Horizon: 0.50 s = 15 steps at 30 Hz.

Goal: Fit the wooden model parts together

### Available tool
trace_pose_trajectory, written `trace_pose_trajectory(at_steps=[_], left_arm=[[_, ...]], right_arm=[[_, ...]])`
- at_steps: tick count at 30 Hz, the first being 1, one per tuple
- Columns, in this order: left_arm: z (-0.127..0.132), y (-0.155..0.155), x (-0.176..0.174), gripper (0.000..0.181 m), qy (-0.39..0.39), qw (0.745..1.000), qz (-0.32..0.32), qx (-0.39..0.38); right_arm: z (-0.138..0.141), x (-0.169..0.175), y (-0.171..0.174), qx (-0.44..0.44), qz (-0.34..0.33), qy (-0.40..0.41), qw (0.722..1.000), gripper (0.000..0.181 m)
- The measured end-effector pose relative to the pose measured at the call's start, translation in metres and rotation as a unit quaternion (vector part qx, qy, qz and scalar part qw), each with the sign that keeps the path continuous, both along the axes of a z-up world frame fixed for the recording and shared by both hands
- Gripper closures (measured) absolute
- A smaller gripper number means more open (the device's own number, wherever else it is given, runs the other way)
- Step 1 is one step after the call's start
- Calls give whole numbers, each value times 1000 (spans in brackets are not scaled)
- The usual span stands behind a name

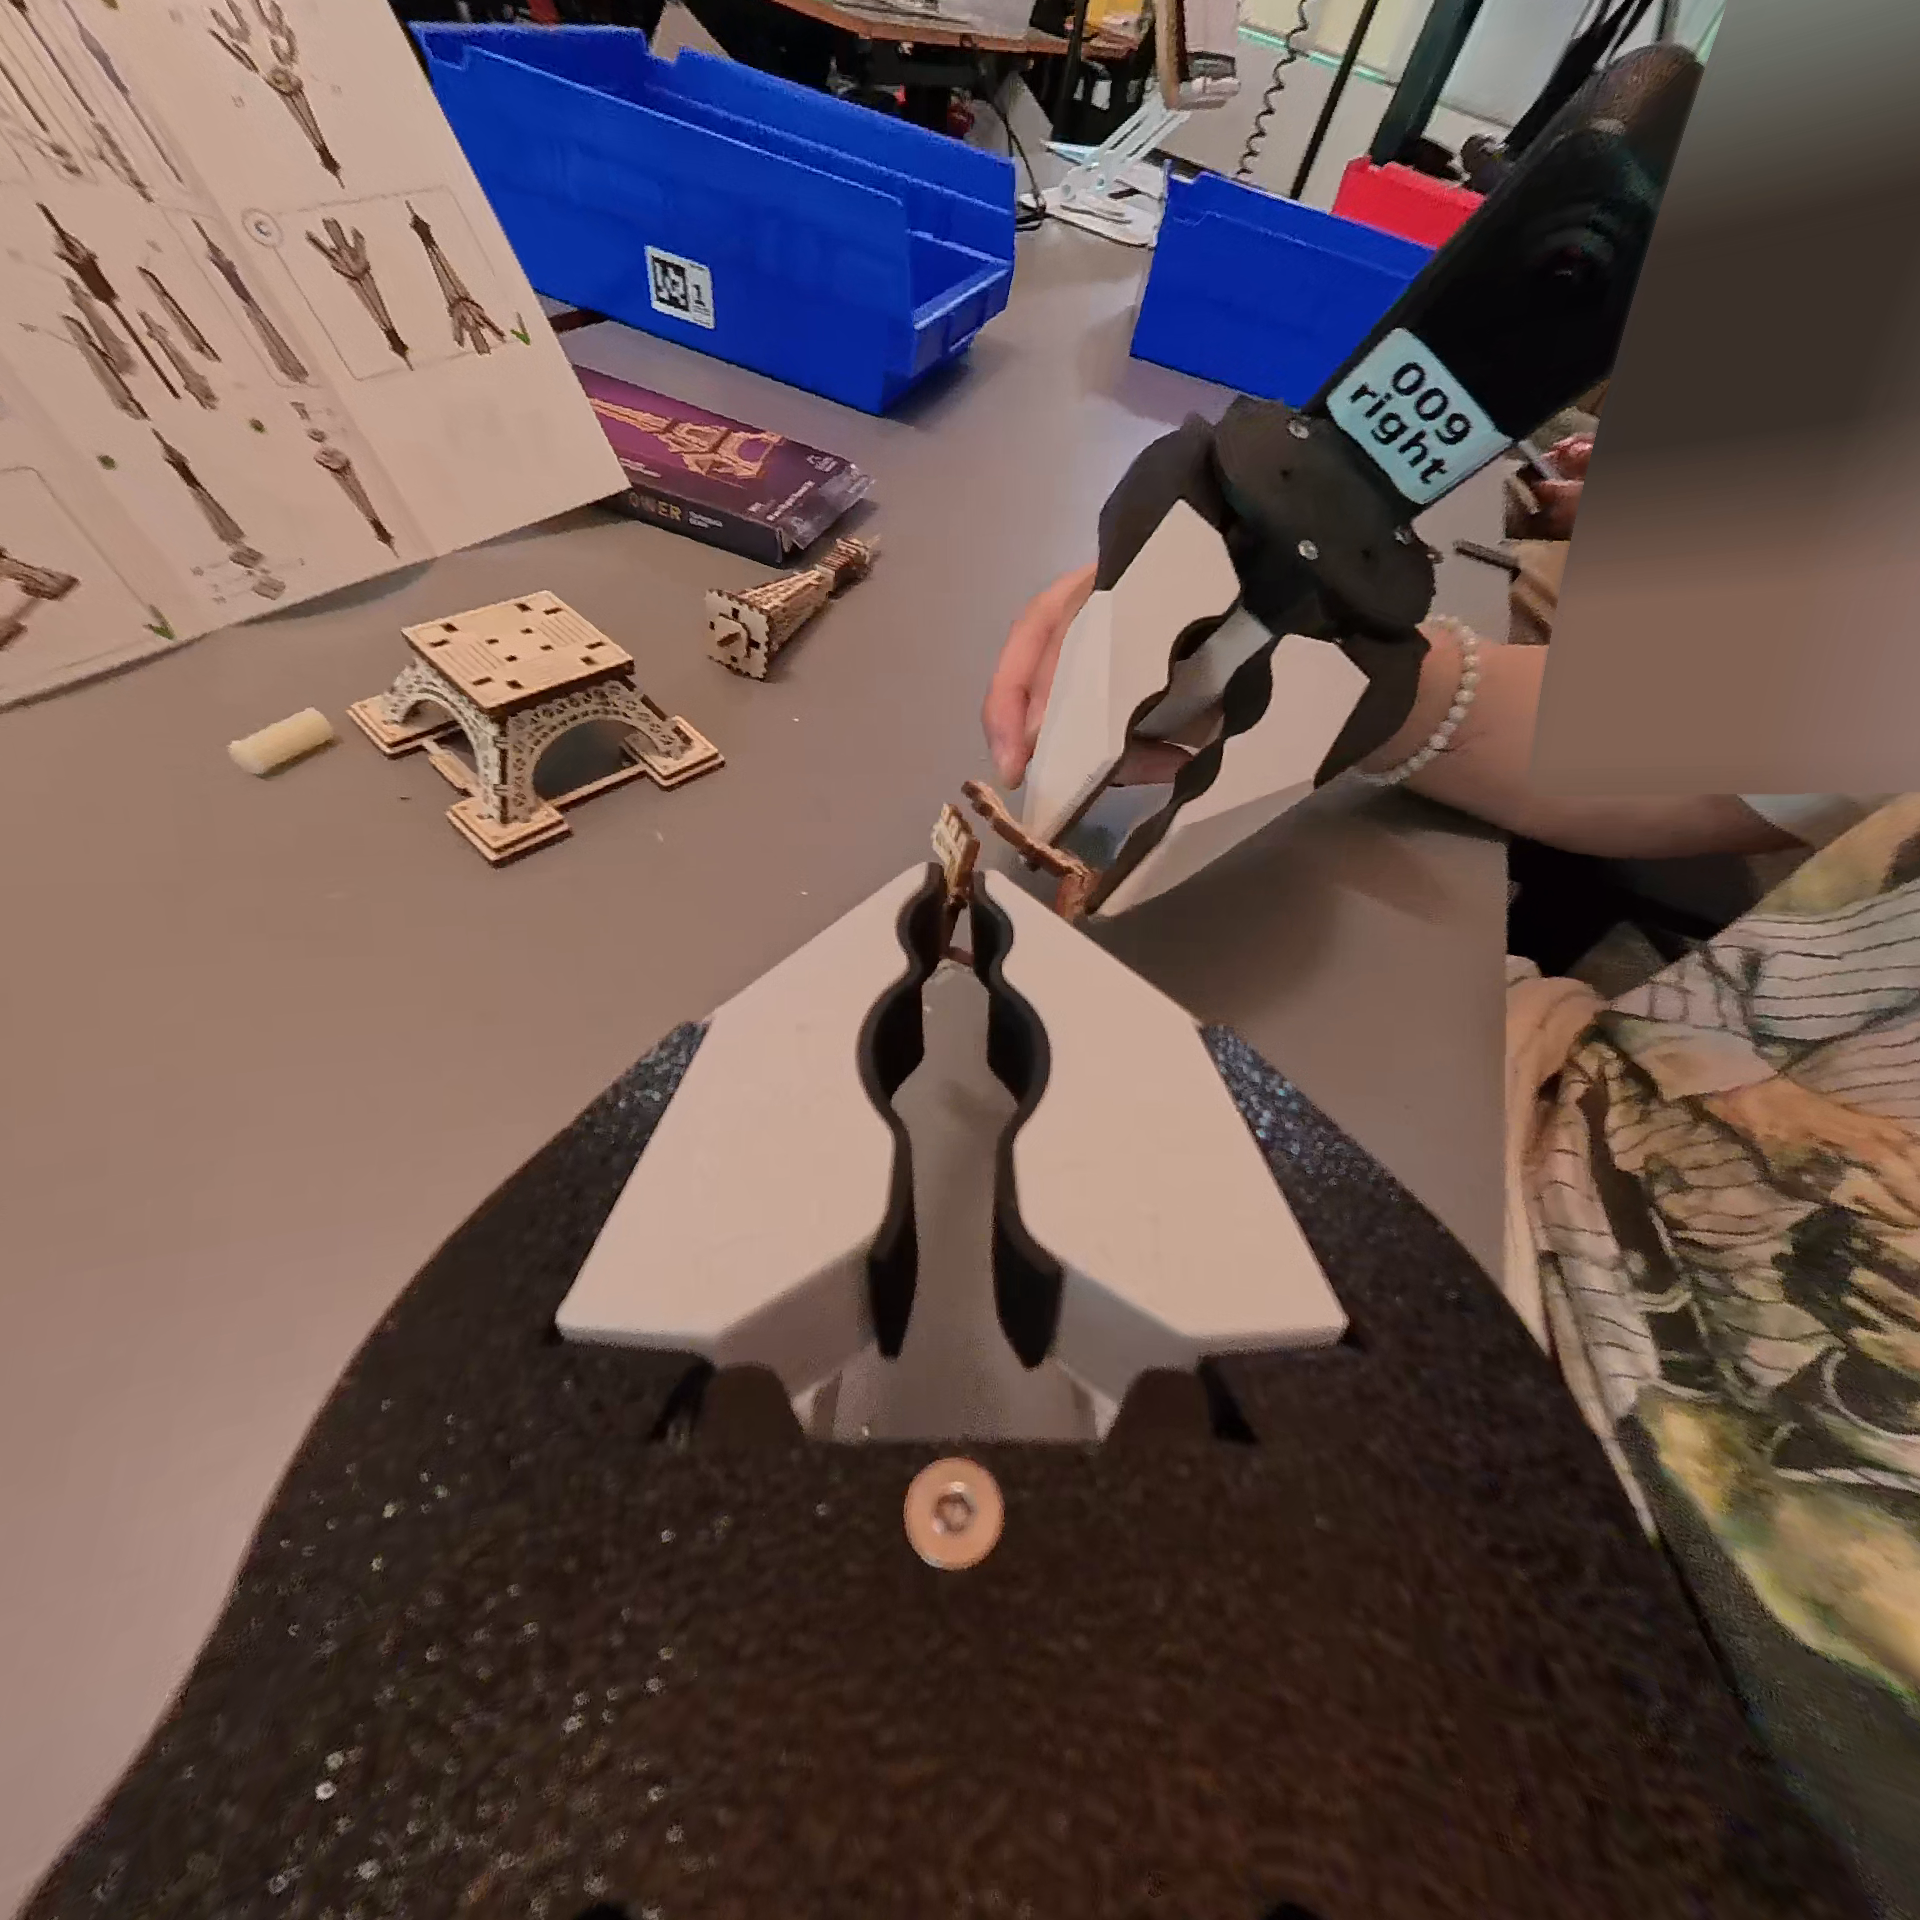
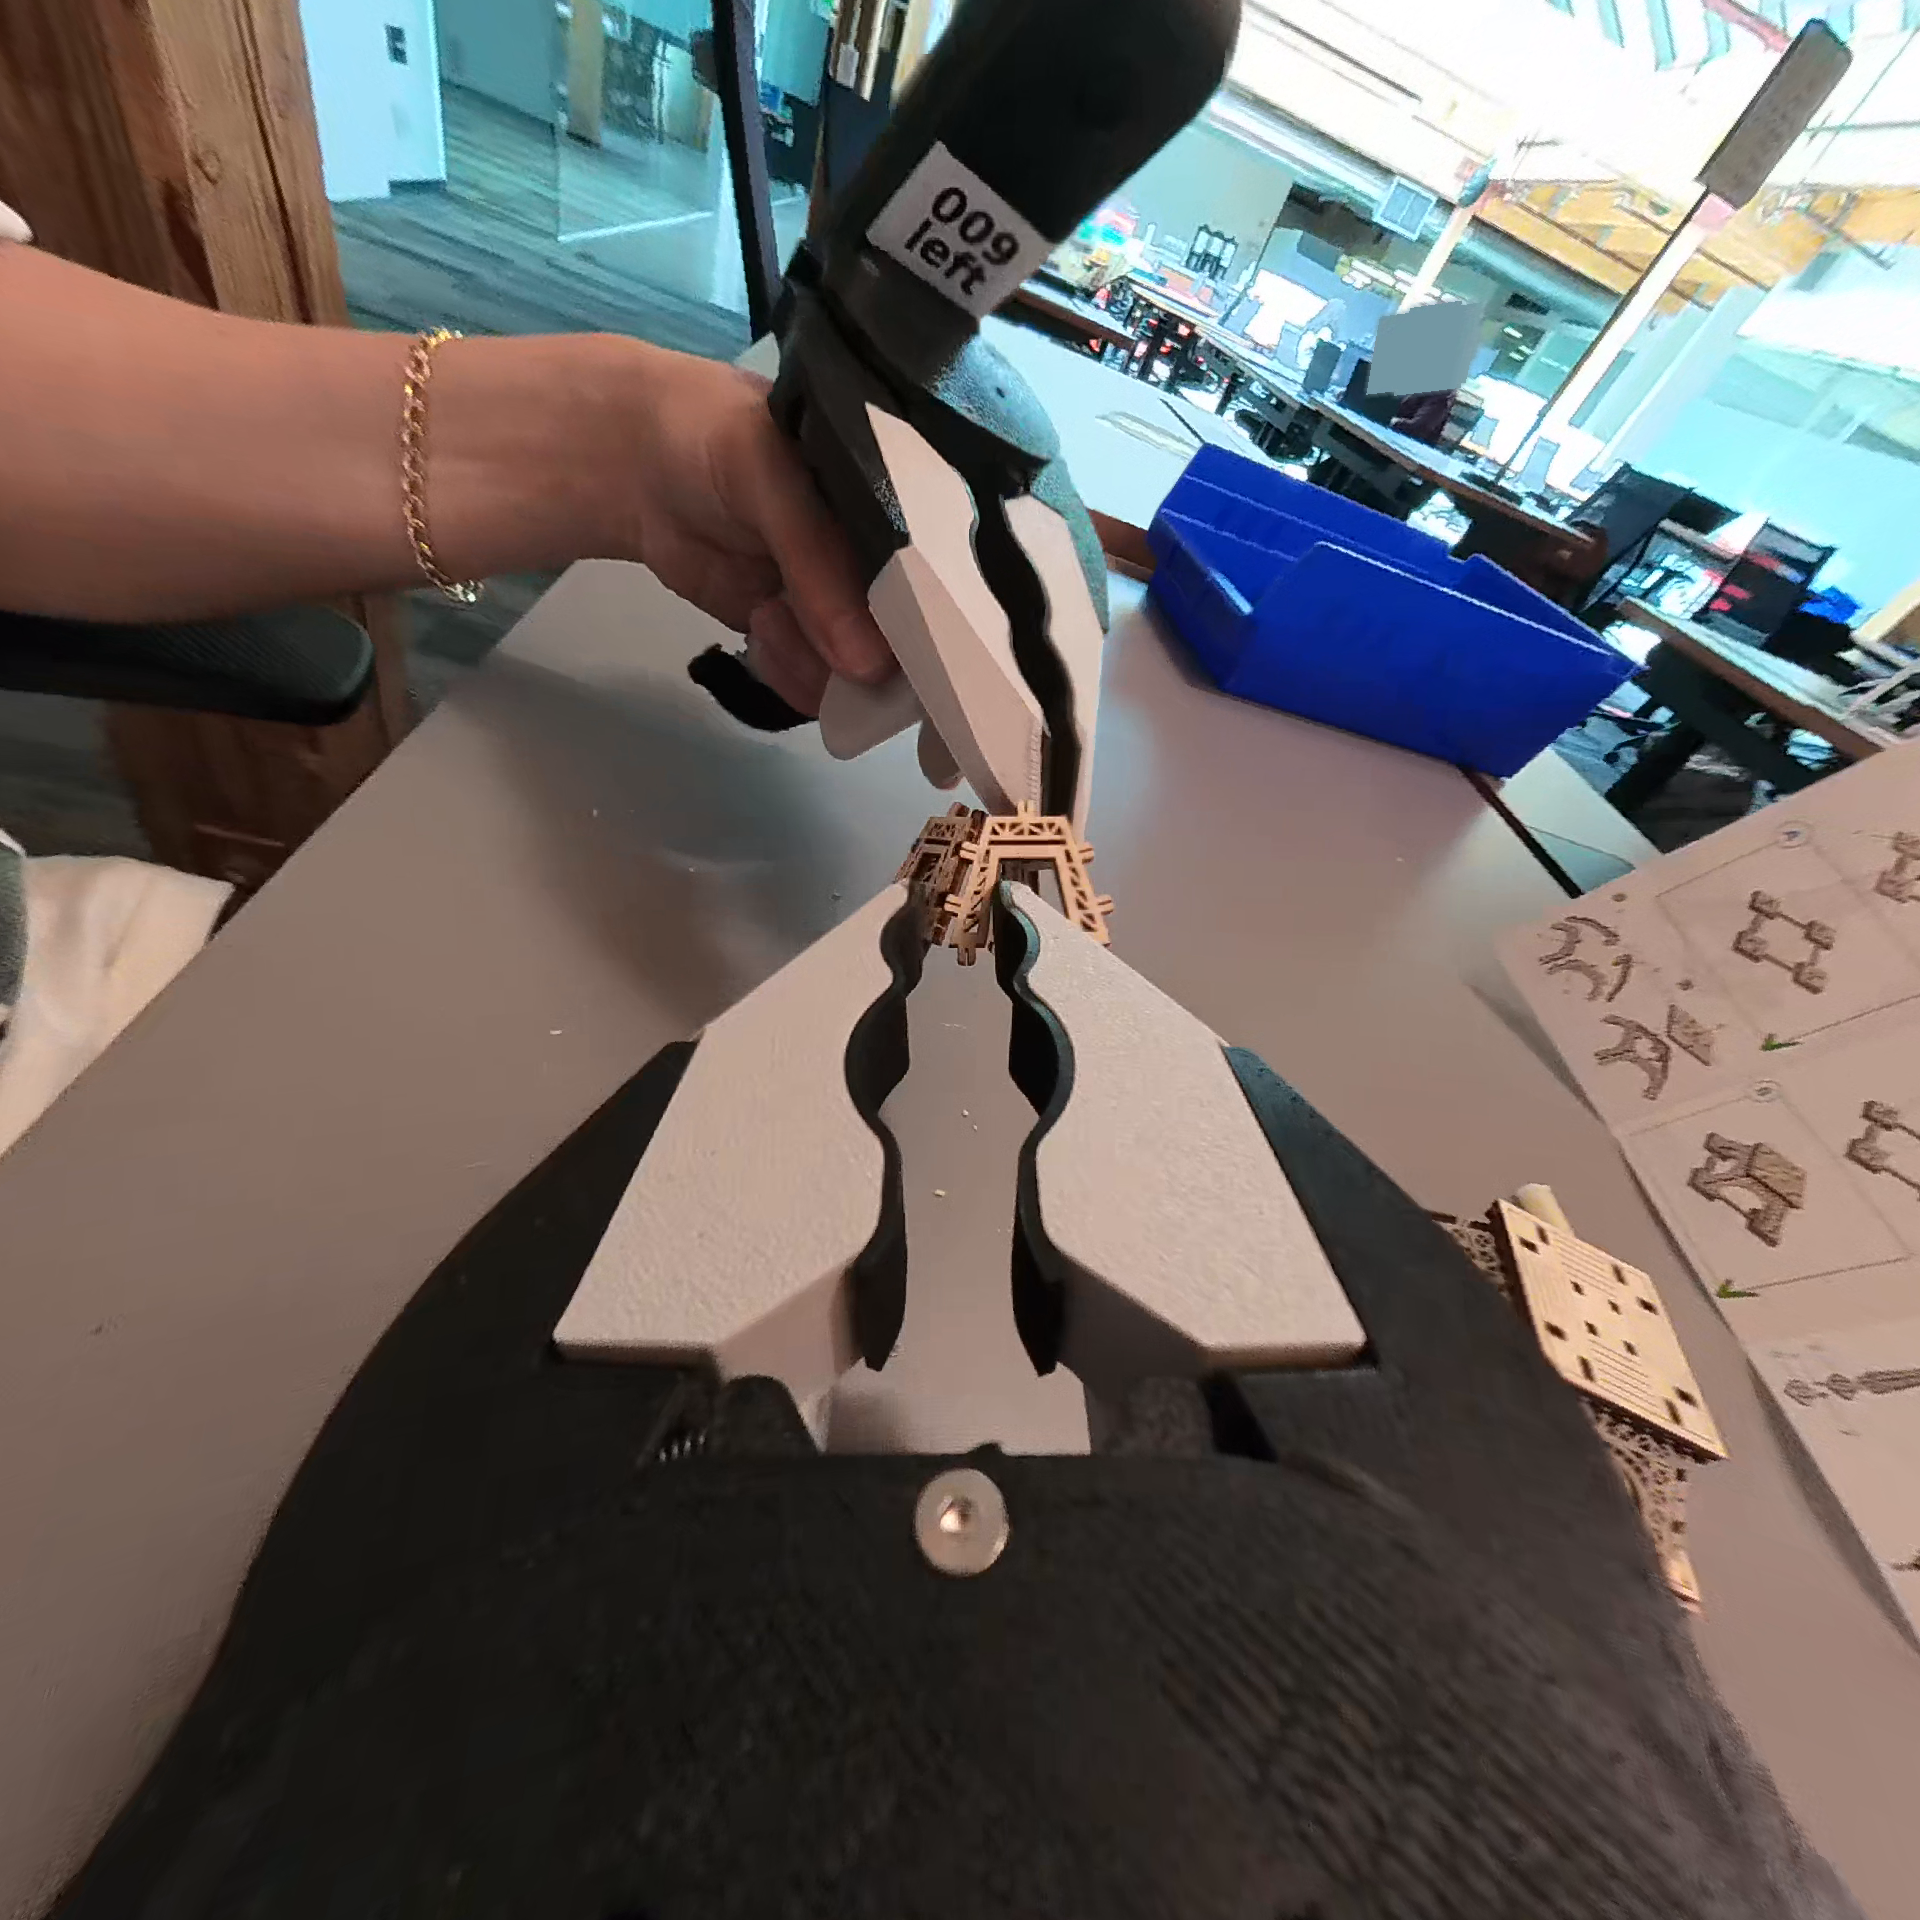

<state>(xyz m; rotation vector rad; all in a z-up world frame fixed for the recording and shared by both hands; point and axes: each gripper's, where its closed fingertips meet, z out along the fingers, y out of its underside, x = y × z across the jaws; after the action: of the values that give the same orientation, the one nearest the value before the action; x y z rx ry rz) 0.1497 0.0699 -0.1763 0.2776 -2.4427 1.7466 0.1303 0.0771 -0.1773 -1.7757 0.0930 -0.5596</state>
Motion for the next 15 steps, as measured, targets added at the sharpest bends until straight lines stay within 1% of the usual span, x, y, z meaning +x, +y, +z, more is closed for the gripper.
trace_pose_trajectory(at_steps=[3,5,7,9,11,15], left_arm=[[3,-1,4,179,-15,1000,21,1],[5,-2,7,179,-17,999,36,-4],[9,-4,11,180,-9,998,54,-21],[13,-7,14,180,8,997,66,-46],[15,-8,15,180,3,995,73,-63],[20,-9,16,180,-60,993,78,-70]], right_arm=[[1,4,-1,-4,-19,-24,1000,171],[2,7,-2,-13,-36,-56,998,167],[3,12,-4,-26,-56,-81,995,164],[9,16,-6,-18,-76,-96,992,166],[12,16,-7,-3,-77,-85,993,166],[17,15,-9,44,-64,-32,997,167]])
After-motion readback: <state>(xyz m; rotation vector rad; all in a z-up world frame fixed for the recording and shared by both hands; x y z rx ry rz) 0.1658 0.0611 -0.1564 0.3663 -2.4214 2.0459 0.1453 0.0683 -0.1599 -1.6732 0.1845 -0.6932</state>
